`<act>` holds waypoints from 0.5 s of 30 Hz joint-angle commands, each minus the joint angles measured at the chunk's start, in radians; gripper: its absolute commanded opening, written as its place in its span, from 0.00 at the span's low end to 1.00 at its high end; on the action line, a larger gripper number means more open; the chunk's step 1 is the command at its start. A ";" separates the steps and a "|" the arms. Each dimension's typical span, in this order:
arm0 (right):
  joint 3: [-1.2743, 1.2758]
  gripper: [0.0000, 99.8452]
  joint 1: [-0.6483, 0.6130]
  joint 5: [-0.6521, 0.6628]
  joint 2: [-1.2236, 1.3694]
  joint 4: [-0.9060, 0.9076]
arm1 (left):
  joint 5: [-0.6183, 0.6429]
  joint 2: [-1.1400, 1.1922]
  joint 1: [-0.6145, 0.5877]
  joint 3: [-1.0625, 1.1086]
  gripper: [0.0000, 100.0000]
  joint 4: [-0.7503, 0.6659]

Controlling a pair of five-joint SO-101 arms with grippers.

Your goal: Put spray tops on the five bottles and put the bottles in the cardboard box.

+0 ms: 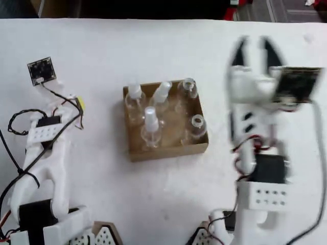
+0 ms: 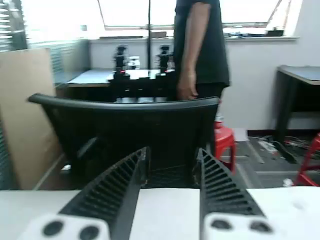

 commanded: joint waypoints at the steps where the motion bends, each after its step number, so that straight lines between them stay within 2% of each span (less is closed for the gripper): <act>1: -0.133 0.12 0.182 -0.002 0.062 0.079 | -0.012 -0.005 0.015 -0.049 0.12 -0.006; 5: -0.164 0.12 0.240 0.017 0.154 0.136 | -0.012 -0.004 0.015 -0.052 0.12 -0.006; 10: -0.187 0.12 0.226 0.143 0.275 0.147 | -0.012 -0.002 0.010 -0.049 0.12 -0.006; 15: -0.379 0.12 0.214 0.178 0.400 0.340 | -0.012 -0.002 0.012 -0.049 0.12 -0.006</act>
